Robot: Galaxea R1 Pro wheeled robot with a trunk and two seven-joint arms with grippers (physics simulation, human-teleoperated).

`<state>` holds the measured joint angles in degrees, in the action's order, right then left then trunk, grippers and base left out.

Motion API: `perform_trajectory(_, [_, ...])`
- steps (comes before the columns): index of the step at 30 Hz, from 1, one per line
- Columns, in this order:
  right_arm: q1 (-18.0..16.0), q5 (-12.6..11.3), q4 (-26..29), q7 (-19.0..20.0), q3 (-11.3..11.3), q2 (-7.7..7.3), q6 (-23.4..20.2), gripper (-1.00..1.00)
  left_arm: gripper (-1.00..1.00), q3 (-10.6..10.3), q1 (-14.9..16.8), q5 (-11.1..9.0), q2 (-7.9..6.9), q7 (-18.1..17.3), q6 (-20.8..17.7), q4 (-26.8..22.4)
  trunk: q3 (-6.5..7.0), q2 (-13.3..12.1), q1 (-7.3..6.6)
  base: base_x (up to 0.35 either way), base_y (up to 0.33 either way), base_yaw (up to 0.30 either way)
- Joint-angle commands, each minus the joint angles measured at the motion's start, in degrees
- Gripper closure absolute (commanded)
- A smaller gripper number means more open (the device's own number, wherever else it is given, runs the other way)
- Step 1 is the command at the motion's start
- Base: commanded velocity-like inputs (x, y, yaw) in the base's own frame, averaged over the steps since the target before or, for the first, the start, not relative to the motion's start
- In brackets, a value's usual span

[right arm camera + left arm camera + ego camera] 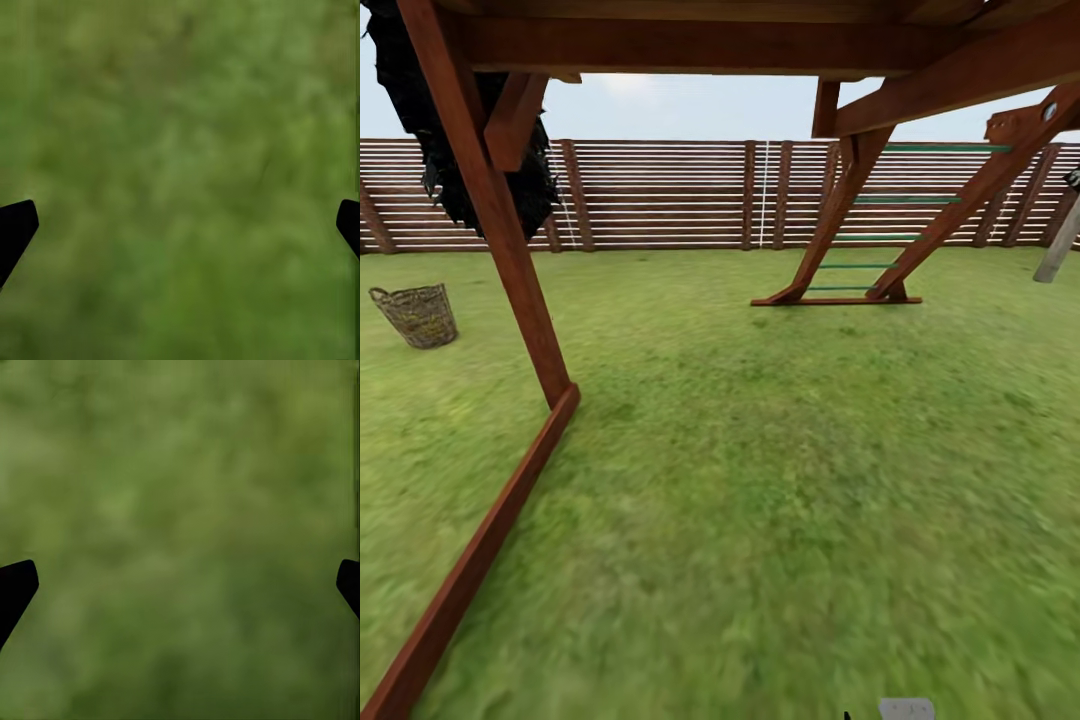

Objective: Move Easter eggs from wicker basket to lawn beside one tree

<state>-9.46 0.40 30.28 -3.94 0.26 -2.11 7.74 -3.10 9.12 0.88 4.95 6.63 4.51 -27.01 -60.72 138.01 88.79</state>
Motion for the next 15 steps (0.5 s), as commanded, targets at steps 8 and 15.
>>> perform_trajectory(8, [0.0, 0.0, 0.0, -0.1, 0.0, 0.0, 0.2, -1.0, -1.0, -0.3, 0.0, 0.1, -0.03, 0.5, 0.2, 0.0, -0.05, 0.0, 0.02, 0.335, -0.144, 0.0])
perform_trajectory(15, [0.0, 0.0, 0.0, -0.1, 0.1, 0.0, 0.2, -1.0, -1.0, -0.3, 0.0, 0.1, -0.05, 0.5, 0.2, 0.0, -0.05, 0.0, 0.02, 0.335, -0.126, 0.024])
